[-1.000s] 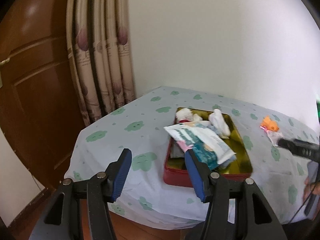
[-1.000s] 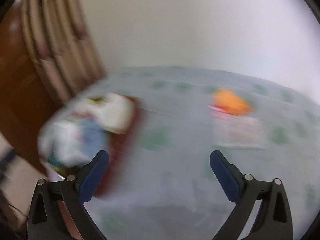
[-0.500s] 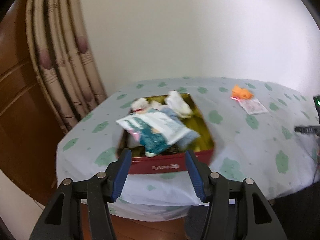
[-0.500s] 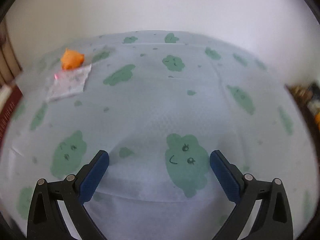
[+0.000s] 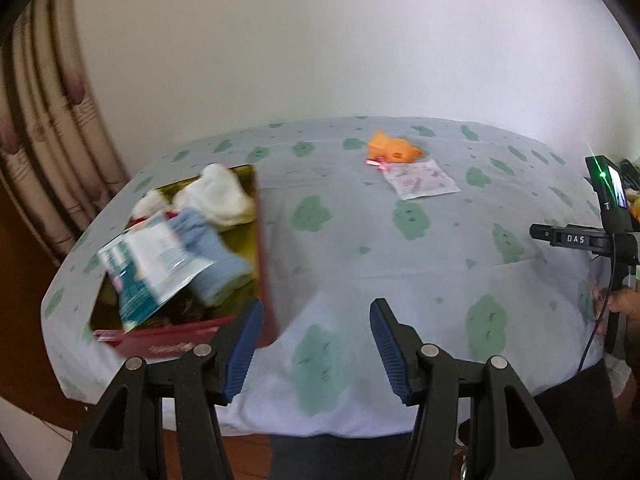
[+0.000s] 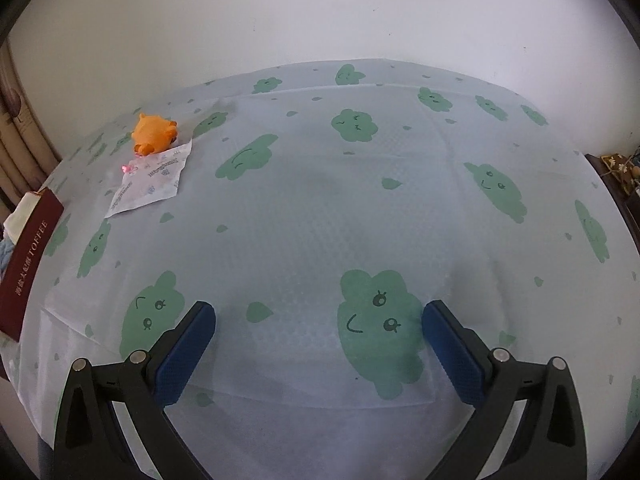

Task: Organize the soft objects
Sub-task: 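Move the left tool toward the orange rubber toy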

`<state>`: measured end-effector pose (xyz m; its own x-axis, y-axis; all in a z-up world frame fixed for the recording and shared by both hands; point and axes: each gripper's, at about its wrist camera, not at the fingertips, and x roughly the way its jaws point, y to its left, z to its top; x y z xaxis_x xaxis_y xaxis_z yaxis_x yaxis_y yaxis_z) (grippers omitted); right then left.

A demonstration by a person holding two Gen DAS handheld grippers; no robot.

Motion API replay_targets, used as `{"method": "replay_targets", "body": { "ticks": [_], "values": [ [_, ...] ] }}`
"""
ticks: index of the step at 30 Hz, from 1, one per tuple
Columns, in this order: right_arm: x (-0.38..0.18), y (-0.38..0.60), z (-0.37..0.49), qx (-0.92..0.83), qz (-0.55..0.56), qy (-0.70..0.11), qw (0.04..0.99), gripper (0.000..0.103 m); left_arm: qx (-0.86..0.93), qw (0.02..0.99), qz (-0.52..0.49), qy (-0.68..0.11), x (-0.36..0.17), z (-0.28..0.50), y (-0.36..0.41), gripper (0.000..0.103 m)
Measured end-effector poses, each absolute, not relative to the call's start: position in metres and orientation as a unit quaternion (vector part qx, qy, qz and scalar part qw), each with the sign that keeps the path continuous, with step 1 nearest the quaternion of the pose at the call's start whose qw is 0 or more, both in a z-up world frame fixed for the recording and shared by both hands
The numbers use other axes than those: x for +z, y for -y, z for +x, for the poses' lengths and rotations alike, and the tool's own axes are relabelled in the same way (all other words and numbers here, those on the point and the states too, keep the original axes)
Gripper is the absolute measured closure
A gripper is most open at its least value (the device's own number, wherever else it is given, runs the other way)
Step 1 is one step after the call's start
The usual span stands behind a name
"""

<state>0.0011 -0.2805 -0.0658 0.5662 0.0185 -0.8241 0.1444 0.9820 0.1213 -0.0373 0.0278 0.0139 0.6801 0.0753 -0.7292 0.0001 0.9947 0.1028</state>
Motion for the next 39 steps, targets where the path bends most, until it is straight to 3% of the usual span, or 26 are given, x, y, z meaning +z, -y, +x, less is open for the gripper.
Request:
{"method": "replay_targets", "body": {
  "ticks": [13,28,39],
  "values": [
    [-0.066,0.276,0.002,-0.036,0.073,-0.471,0.878,0.0,0.006,0.912,0.076,-0.402,0.019,0.032,0.024,0.046],
    [-0.065,0.278,0.0,-0.023,0.085,-0.464,0.881,0.0,0.008,0.881,-0.051,-0.47,0.002,0.153,0.018,0.046],
    [-0.065,0.28,0.0,-0.016,0.091,-0.461,0.883,0.0,0.051,0.875,-0.061,-0.477,-0.007,0.202,0.015,0.046]
  ]
}}
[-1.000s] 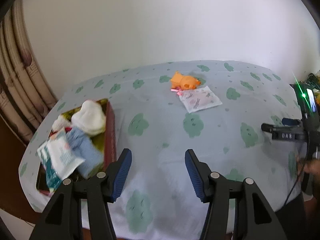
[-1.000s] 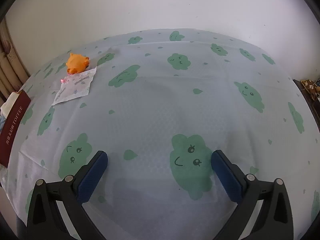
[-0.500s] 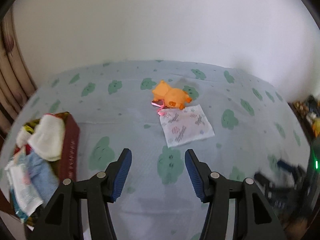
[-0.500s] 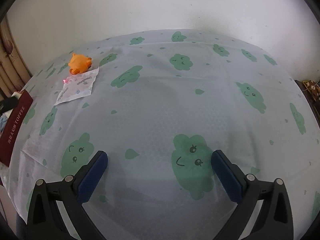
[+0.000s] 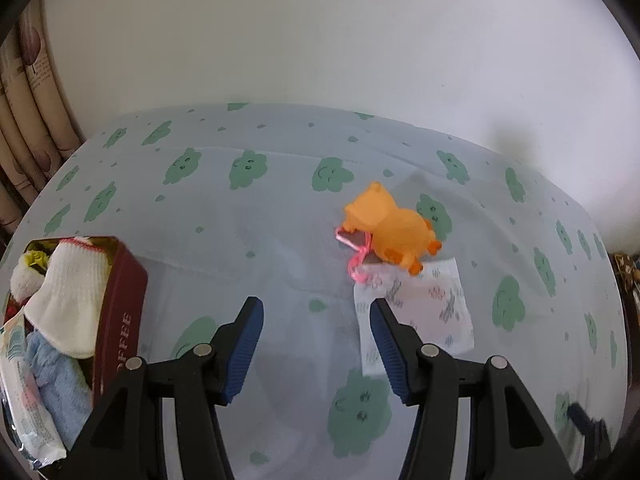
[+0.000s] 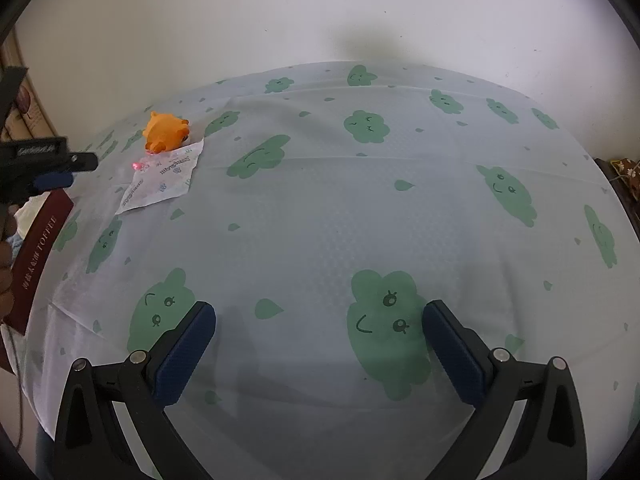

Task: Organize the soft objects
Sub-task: 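Move the left tool toward the orange rubber toy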

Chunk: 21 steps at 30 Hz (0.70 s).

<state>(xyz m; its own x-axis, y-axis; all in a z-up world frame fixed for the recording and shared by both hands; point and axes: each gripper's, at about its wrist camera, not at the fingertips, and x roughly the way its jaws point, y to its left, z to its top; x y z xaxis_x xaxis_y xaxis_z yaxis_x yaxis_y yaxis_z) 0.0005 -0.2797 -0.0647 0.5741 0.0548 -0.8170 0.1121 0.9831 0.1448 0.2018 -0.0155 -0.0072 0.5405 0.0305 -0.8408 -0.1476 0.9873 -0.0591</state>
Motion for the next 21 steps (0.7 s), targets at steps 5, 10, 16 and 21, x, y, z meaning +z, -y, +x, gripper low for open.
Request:
{"method": "replay_targets", "body": {
  "ticks": [5,10,16,21],
  "values": [
    [-0.064,0.28,0.0,-0.014,0.092,-0.46,0.883,0.0,0.055,0.874,-0.061,-0.478,-0.01,0.219,0.02,0.046],
    [-0.064,0.281,0.0,-0.012,0.095,-0.459,0.883,0.0,0.063,0.87,-0.059,-0.485,-0.018,0.235,0.026,0.046],
    [-0.064,0.281,0.001,-0.008,0.098,-0.458,0.883,0.0,0.063,0.856,-0.097,-0.504,-0.03,0.255,0.023,0.046],
    [-0.064,0.281,0.001,-0.007,0.1,-0.457,0.884,0.0,0.062,0.847,-0.127,-0.513,-0.037,0.267,0.018,0.046]
  ]
}}
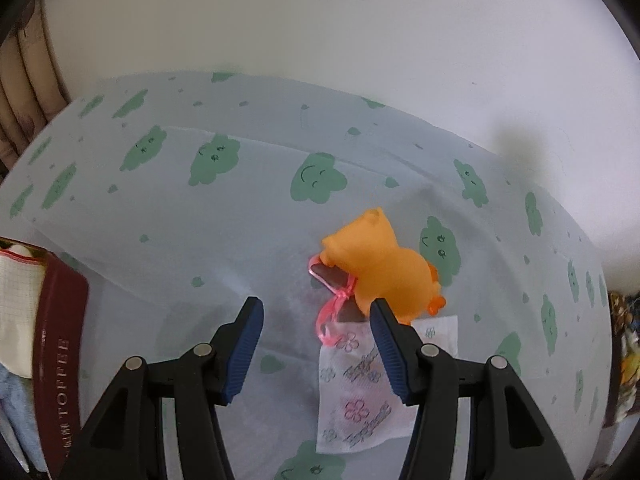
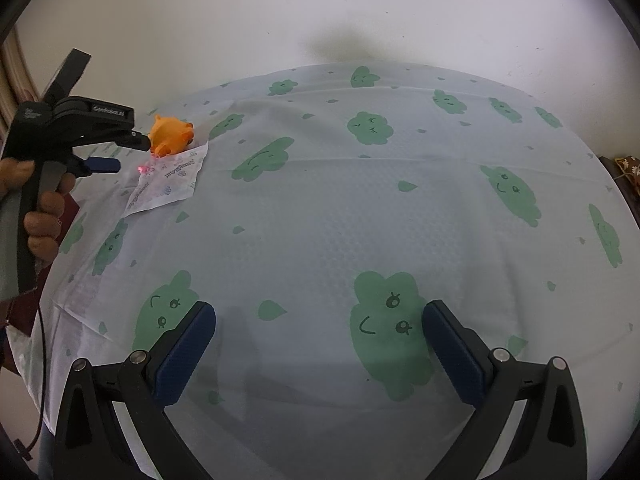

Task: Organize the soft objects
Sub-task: 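Move the left tool toward the orange rubber toy, then grasp the orange rubber toy with the left gripper and lift it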

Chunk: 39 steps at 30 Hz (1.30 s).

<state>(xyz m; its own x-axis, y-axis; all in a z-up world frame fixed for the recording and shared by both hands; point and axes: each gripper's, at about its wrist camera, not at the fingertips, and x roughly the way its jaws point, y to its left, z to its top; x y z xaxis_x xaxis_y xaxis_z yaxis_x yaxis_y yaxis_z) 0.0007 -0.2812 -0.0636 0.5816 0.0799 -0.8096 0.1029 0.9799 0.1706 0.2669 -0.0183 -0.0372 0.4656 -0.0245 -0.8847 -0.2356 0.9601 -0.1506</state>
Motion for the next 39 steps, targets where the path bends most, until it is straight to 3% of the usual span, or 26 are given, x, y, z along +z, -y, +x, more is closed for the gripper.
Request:
{"method": "replay_targets", "body": {
  "ticks": [12,39],
  "values": [
    [-0.064,0.281,0.001,-0.005,0.102,-0.457,0.884,0.0,0.072,0.844,-0.149,-0.51,-0.03,0.279,0.011,0.046],
    [-0.064,0.28,0.001,0.002,0.108,-0.453,0.885,0.0,0.017,0.757,-0.345,-0.554,-0.045,0.308,-0.007,0.046]
  ]
}}
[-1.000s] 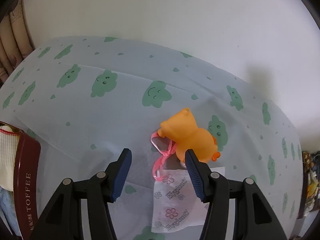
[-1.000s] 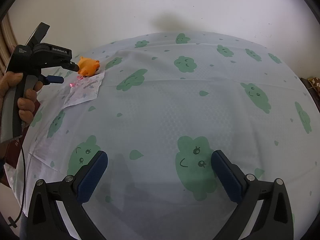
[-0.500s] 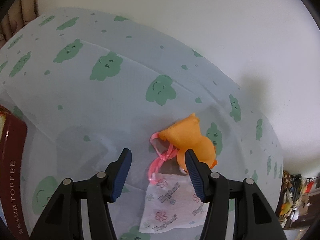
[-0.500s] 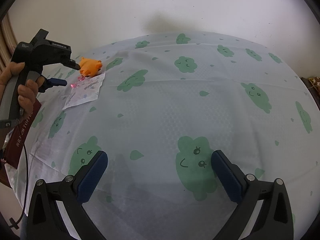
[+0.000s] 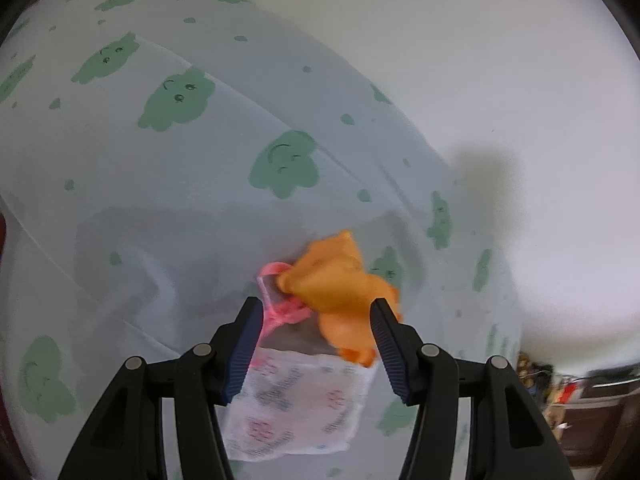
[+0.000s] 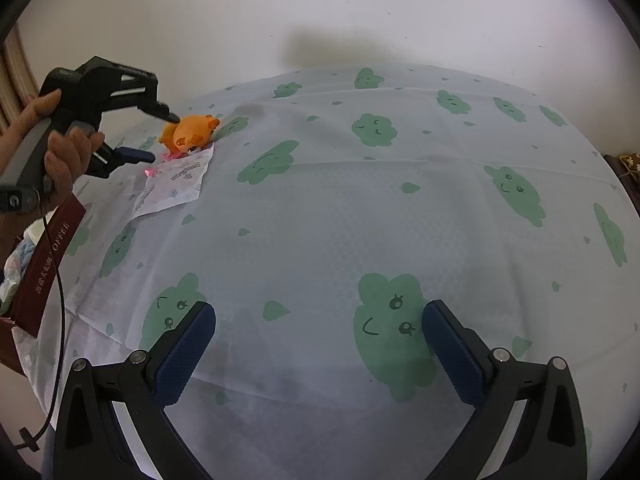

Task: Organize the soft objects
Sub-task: 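Grasp the orange rubber toy with the left gripper and lift it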

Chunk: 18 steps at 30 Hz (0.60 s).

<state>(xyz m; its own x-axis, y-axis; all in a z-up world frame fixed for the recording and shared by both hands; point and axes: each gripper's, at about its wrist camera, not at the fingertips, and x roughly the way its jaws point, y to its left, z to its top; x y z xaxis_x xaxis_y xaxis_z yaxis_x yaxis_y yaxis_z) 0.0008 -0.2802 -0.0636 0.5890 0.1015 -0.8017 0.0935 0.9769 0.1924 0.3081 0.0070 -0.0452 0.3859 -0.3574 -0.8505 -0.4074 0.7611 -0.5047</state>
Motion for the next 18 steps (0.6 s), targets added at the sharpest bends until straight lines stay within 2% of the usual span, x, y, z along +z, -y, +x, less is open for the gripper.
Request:
{"method": "replay_targets", "body": {
  "ticks": [18],
  "values": [
    [-0.064,0.283,0.0,0.012,0.114,-0.45,0.886,0.0,0.039,0.71,-0.415,-0.567,-0.072,0.331,0.004,0.045]
  ]
}}
